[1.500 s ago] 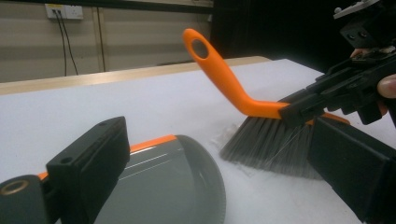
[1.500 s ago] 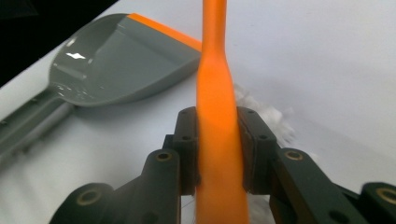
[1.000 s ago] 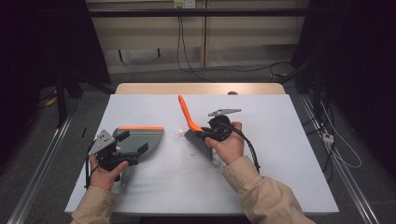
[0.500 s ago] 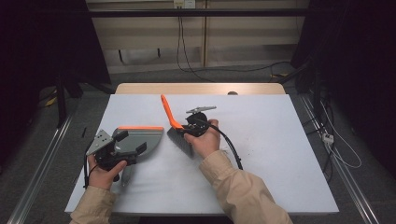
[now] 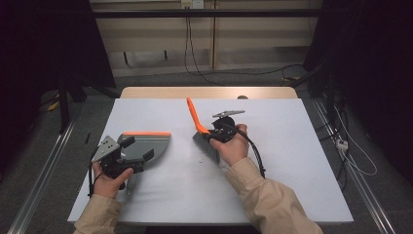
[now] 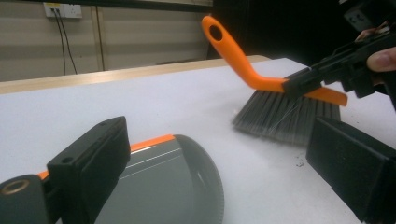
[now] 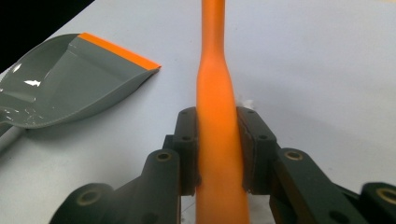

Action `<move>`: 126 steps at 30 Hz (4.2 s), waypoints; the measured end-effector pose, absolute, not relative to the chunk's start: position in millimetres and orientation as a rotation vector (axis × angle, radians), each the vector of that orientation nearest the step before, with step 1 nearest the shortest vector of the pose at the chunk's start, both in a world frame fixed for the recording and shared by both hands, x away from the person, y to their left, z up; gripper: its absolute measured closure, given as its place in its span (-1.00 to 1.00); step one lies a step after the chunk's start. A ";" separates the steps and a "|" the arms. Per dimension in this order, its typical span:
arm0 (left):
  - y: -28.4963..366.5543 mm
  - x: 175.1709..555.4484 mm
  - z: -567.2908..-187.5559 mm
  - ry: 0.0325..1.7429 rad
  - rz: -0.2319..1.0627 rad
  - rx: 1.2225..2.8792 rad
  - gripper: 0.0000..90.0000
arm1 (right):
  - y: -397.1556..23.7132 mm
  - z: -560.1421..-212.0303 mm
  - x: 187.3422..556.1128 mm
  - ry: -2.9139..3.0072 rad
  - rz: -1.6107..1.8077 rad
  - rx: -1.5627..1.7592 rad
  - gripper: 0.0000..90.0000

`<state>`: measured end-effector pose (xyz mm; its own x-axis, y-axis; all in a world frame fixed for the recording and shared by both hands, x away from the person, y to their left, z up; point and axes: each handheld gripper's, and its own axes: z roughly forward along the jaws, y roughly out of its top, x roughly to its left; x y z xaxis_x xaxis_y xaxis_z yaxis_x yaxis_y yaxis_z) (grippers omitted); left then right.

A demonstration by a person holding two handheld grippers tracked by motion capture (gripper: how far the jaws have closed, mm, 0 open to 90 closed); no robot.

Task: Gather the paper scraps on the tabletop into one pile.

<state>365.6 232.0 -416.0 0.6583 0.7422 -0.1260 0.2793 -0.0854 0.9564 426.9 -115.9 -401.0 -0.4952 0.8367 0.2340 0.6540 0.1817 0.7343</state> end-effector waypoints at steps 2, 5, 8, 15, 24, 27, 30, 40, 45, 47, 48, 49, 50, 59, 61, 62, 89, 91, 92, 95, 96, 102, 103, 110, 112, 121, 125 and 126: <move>232.1 365.4 -415.8 0.848 0.475 1.659 -0.87 | -119.8 -396.7 425.1 2.230 1.221 1.434 0.59; 232.0 365.0 -415.8 0.847 0.473 1.662 -0.87 | -123.8 -389.7 422.4 2.240 1.243 1.406 0.59; 231.7 365.3 -416.1 0.845 0.473 1.664 -0.87 | -126.0 -381.5 419.0 2.245 1.280 1.371 0.59; 231.6 365.5 -416.5 0.842 0.468 1.669 -0.87 | -127.9 -368.2 412.0 2.303 1.329 1.273 0.59; 232.0 365.6 -416.4 0.844 0.472 1.665 -0.87 | -130.5 -366.0 409.6 2.364 1.386 1.173 0.59; 232.1 365.8 -416.6 0.845 0.473 1.666 -0.87 | -130.7 -362.3 409.3 2.371 1.414 1.134 0.59; 232.0 366.0 -416.8 0.844 0.472 1.669 -0.87 | -130.5 -359.1 408.4 2.383 1.430 1.101 0.59; 232.5 366.1 -416.8 0.850 0.477 1.670 -0.88 | -135.4 -372.5 397.8 2.477 1.443 1.011 0.59; 232.4 366.7 -417.0 0.848 0.479 1.672 -0.88 | -142.4 -385.6 391.3 2.548 1.433 0.951 0.59; 232.1 366.6 -416.9 0.849 0.480 1.672 -0.88 | -145.7 -390.0 389.0 2.574 1.423 0.903 0.59; 231.9 366.4 -416.8 0.848 0.480 1.669 -0.88 | -147.5 -392.3 387.7 2.584 1.427 0.892 0.59; 231.8 366.5 -416.8 0.848 0.481 1.669 -0.88 | -149.5 -395.0 386.5 2.594 1.433 0.884 0.59; 231.7 366.7 -417.0 0.849 0.480 1.671 -0.88 | -151.0 -398.5 385.7 2.608 1.446 0.882 0.59; 231.9 366.8 -416.7 0.853 0.486 1.669 -0.88 | -163.0 -418.6 398.4 2.620 1.440 0.864 0.59; 232.1 366.9 -416.9 0.855 0.485 1.671 -0.88 | -163.1 -418.4 405.1 2.614 1.437 0.853 0.59; 231.9 366.9 -417.0 0.859 0.485 1.664 -0.88 | -162.8 -417.8 408.2 2.607 1.429 0.832 0.59; 231.7 366.7 -416.7 0.847 0.463 1.663 -0.88 | -171.8 -372.2 418.6 2.456 1.395 0.840 0.59; 231.9 367.0 -416.9 0.847 0.460 1.665 -0.88 | -176.0 -371.0 418.0 2.440 1.376 0.861 0.59; 231.7 367.1 -417.2 0.850 0.455 1.662 -0.88 | -179.1 -370.4 418.0 2.415 1.380 0.895 0.59; 231.6 367.9 -417.7 0.846 0.449 1.661 -0.88 | -184.3 -368.3 417.3 2.355 1.391 0.959 0.59; 231.7 368.2 -417.8 0.844 0.447 1.661 -0.88 | -185.4 -368.0 417.4 2.332 1.388 0.983 0.59; 232.2 368.4 -417.7 0.843 0.439 1.656 -0.88 | -190.0 -368.4 420.8 2.234 1.343 1.067 0.59; 232.0 368.3 -417.8 0.844 0.437 1.656 -0.88 | -190.1 -368.5 421.4 2.223 1.359 1.084 0.59; 232.3 368.5 -417.7 0.842 0.432 1.654 -0.88 | -175.9 -369.0 426.6 2.233 1.387 1.085 0.59; 232.4 368.3 -417.7 0.843 0.432 1.654 -0.88 | -171.9 -369.5 428.0 2.241 1.394 1.070 0.59; 232.8 367.6 -417.3 0.845 0.438 1.656 -0.88 | -173.3 -373.4 437.4 2.215 1.375 1.110 0.59; 233.3 366.9 -417.0 0.850 0.441 1.654 -0.88 | -181.8 -377.1 439.5 2.170 1.335 1.146 0.59; 233.4 366.9 -416.8 0.848 0.444 1.653 -0.88 | -184.5 -377.6 439.5 2.152 1.318 1.155 0.59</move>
